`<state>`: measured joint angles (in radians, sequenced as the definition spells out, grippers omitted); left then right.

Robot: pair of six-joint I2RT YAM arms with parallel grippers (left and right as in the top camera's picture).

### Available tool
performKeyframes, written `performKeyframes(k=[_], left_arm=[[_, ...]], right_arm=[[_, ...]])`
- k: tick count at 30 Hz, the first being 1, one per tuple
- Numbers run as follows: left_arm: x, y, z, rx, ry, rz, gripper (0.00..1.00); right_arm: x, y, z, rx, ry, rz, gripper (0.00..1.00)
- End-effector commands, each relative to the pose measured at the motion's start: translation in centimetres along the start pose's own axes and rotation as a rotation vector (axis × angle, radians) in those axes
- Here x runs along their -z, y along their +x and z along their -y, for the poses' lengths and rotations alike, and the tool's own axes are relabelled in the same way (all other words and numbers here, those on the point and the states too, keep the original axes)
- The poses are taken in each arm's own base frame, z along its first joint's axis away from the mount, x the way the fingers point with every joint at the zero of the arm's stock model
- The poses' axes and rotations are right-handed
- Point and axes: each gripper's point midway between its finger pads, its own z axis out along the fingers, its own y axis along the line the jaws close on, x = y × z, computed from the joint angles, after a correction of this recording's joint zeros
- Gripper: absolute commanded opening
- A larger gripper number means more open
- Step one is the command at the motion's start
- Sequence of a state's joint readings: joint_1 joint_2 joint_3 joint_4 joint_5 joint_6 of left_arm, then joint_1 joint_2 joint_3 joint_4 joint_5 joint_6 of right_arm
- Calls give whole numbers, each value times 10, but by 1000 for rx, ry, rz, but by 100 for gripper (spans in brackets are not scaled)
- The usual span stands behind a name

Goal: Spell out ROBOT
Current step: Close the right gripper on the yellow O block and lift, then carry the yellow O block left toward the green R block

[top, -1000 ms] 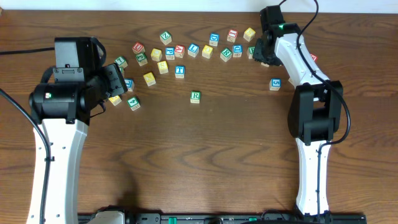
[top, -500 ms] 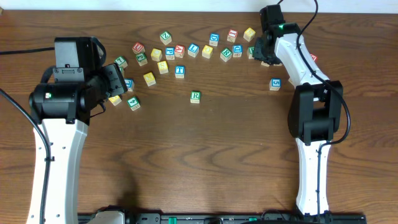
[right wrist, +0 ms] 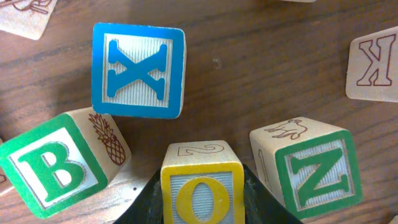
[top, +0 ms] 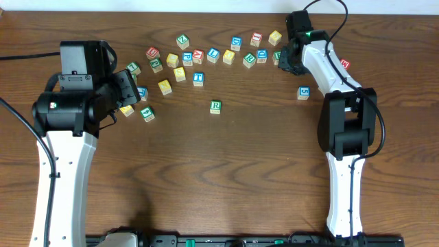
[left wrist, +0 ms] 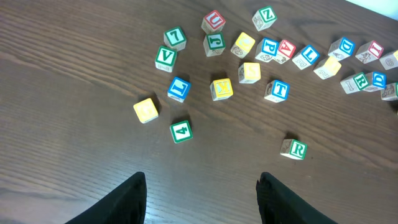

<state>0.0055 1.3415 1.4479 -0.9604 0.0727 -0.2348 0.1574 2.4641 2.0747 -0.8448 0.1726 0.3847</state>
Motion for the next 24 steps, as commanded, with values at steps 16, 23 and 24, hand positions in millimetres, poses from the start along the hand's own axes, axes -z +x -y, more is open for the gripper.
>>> performKeyframes(k=[16,23,24], left_arm=[[2,-7,0,-9,1,19,56],[2,-9,1,-9,2,25,56],[2,-9,1,-9,4,28,56]], right_arm=[[86,62,-75,159,-319,-218,18],[92,108,-100,275,-247,-293,17],[92,114,-104,298,-233,-292,18]])
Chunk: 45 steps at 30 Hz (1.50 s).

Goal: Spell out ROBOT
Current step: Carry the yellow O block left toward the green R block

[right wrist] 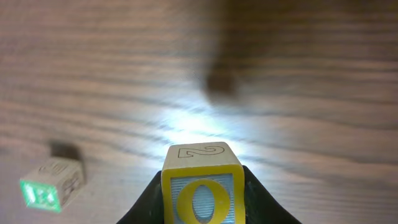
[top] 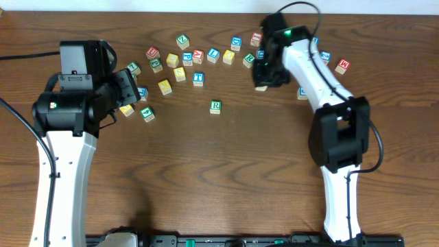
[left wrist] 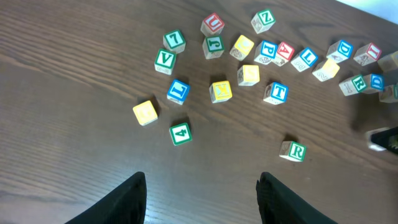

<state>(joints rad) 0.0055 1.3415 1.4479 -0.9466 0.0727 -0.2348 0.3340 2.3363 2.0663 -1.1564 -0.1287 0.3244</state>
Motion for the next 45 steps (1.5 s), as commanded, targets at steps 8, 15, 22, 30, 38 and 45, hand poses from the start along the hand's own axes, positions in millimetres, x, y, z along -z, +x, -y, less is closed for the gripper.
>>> performKeyframes(k=[8,15,22,30,38,45], left_arm=[[2,-7,0,-9,1,20,56],[2,-7,0,-9,1,20,56],[2,-7,0,-9,1,20,56],[2,-7,0,-9,1,20,56],[2,-7,0,-9,1,19,56],[2,-7,0,-9,1,20,56]], right_arm=[[-27,36,-50,138,62,-16,18],[-38,50,-70,190,71,-12,19],[-40,55,-75,191,100,-4,19],[-41,62,-81,181,101,-15,19],[-41,63,-80,106,134,2,20],[-41,62,-77,81,153,10,25]])
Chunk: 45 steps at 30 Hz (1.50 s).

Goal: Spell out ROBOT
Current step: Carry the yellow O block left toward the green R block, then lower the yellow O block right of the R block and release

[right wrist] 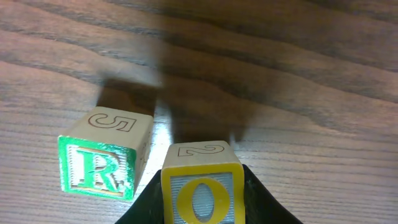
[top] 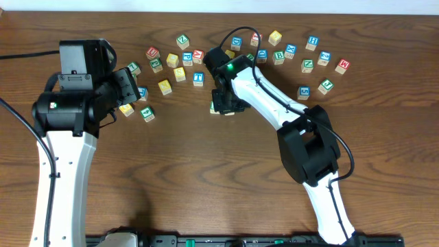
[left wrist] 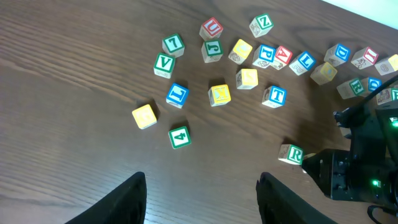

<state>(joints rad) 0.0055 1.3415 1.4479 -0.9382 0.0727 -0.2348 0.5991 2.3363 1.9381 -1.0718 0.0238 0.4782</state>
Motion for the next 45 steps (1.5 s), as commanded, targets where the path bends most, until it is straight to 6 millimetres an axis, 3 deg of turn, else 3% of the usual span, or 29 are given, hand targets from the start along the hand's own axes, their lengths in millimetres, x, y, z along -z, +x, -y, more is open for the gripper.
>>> performKeyframes(k=[1,10,14,21,24,28,31,34,45], left_arm=[[2,-5,0,-9,-1,12,56],[2,-5,0,-9,-1,11,56],[2,-6,0,-9,-1,12,56],[2,-6,0,-9,-1,12,56],[2,-6,0,-9,-1,13,56],[2,-7,0,-9,0,16,56],[2,-6,0,-9,0,16,56],[2,-7,0,-9,0,16,56],[2,-7,0,-9,0,16,56]], right_arm=[[2,0,1,-28,21,15,27],[2,-1,-1,-24,21,20,37],[4,-3,-2,-24,13,29,30],[45,-19,1,-41,-27,109,33],[53,-20,8,-55,-26,112,37],[46,-14,22,-74,2,72,35],[35,-8,33,-99,28,44,25],[22,-3,45,-136,74,35,21],[8,11,40,-141,41,-16,19]])
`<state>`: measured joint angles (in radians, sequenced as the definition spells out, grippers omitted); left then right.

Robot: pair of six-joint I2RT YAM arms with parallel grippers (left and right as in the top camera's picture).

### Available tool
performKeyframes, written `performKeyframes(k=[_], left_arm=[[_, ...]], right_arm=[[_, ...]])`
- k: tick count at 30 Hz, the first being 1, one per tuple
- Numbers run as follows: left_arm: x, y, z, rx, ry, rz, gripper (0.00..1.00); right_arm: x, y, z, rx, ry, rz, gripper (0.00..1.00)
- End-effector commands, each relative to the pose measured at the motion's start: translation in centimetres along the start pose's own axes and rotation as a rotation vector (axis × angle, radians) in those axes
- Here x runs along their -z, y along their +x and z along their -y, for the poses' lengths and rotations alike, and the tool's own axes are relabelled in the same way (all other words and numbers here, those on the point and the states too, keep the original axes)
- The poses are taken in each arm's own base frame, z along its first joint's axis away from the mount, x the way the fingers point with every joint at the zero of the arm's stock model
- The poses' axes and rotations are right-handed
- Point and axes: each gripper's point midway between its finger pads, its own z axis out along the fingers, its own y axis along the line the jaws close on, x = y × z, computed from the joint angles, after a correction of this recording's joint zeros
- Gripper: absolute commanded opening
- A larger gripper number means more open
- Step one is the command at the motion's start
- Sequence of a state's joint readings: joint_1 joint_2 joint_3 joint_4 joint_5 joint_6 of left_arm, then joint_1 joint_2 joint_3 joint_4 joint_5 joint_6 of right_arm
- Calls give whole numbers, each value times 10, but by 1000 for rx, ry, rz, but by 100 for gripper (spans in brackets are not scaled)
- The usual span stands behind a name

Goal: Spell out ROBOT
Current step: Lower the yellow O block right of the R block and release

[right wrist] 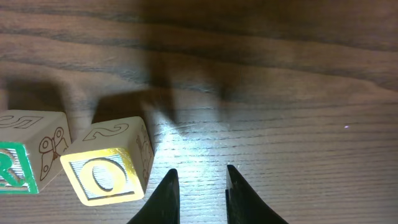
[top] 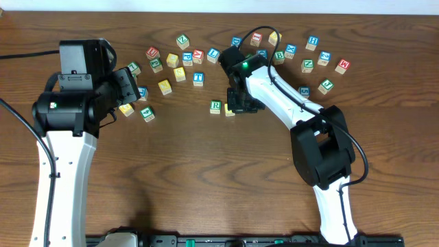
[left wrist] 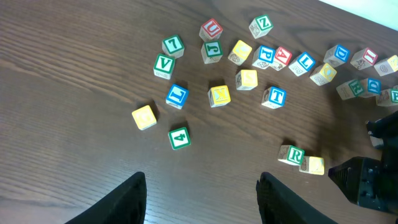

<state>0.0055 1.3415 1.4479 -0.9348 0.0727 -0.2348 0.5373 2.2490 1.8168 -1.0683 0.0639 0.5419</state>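
The green R block (top: 215,106) stands on the table with the yellow O block (top: 229,110) just to its right, slightly turned. The right wrist view shows the O block (right wrist: 106,171) touching the R block (right wrist: 18,163) at the left edge. My right gripper (right wrist: 202,182) hangs just right of the O block, open, with bare wood between its fingers. My left gripper (left wrist: 202,180) is open, high above the table's left side, well short of the R block (left wrist: 291,154) and the O block (left wrist: 312,165).
Several loose letter blocks lie in a band along the far side, among them a blue T (top: 198,77) and a green B (top: 279,55). More blocks cluster near the left arm, such as a green 4 (left wrist: 179,137). The right arm (left wrist: 367,180) stands beside the pair.
My right gripper has let go of the O block and opened. The block now rests, a little rotated, to the right of the R block, and the gripper sits off to its right.
My right gripper was shut on the O block among the far-right blocks. It then held the block over bare table, then right beside the R block. Now the O block stands free next to the R. The left arm has stayed put, open.
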Motion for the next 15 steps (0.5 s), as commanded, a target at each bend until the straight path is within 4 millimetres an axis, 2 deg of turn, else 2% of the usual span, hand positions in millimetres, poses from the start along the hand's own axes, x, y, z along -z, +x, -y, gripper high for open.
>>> performKeyframes(k=[1,15], left_arm=[[2,-6,0,-9,-1,13,57],[2,-6,0,-9,-1,13,56]], right_arm=[[-1,5,-2,-16,-13,-13,20],[-4,13,-13,-5,-54,-43,24]])
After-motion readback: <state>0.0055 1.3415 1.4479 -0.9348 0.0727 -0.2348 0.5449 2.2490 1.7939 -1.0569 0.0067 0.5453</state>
